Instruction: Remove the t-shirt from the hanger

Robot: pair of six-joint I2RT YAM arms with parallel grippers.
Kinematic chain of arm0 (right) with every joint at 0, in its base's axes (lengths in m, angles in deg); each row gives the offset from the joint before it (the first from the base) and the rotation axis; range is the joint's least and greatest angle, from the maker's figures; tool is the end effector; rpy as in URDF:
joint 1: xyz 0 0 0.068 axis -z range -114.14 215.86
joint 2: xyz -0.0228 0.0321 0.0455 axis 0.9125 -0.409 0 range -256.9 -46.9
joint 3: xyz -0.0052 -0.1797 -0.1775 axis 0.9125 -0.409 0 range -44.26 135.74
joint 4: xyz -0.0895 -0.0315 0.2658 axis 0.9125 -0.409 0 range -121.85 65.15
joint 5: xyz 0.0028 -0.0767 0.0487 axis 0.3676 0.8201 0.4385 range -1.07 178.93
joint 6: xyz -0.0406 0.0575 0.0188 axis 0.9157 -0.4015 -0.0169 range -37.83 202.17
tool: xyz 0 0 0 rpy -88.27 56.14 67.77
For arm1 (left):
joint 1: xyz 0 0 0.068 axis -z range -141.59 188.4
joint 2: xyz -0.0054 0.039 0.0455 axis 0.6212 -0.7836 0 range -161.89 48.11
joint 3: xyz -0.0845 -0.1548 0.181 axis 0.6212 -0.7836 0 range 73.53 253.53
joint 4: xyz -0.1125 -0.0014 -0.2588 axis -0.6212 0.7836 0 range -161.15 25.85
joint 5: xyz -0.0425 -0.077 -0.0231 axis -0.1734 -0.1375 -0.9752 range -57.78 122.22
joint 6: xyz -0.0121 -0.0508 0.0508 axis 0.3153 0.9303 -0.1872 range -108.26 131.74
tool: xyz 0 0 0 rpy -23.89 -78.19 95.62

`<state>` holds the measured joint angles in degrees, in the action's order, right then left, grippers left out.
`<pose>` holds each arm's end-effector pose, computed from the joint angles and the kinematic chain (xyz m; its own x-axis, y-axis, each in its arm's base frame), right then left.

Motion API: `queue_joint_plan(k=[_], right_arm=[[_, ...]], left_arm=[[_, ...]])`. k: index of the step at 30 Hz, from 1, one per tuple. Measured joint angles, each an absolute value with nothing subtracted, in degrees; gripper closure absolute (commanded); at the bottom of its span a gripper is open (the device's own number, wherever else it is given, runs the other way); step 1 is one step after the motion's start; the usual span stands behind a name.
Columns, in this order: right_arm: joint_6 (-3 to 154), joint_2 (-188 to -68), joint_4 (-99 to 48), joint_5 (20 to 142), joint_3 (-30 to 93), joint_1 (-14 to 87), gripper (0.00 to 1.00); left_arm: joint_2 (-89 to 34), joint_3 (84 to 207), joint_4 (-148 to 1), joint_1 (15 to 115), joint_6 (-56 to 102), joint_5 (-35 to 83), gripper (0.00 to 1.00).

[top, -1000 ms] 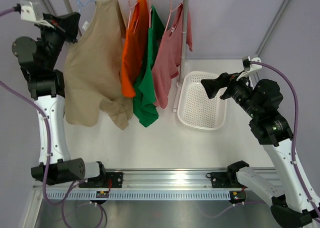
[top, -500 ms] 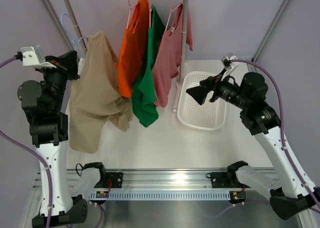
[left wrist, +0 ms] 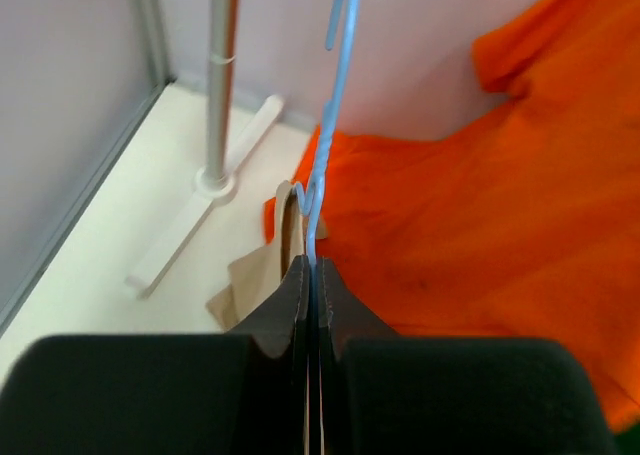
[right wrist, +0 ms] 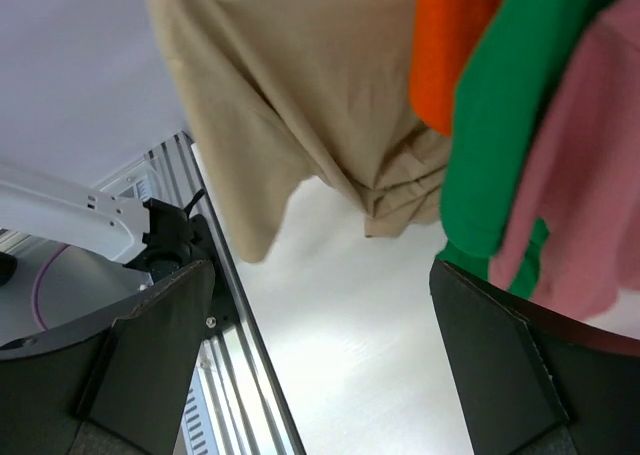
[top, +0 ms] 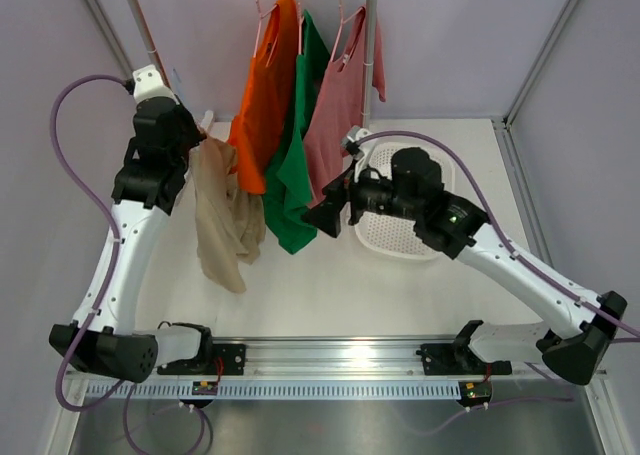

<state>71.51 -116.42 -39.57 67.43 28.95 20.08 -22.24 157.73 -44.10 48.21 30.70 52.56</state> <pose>0.2111 0.2488 0.3934 -0.3008 -0.0625 -0.9516 -0.8772 0.4097 0.2504 0.3095 -0.0321 0.4348 -0.1561 -0.2822 -0.9466 -0.2375 0.9409 -0.2413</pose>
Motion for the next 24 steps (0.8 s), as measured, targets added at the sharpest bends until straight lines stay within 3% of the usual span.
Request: queue_joint_plan(k=[14,24], right_arm=[[69.09,-131.72,-19.77,79.43,30.55,8.67,0.01],[69.06,-133.93,-12.29,80.92,30.55,5.06,0.01]], left_arm=[[-24.60,159.96,-39.99,67.55,35.09,92.64,1.00],[-25.30,160.09,-39.97,69.87,34.22,101.36,1.00]])
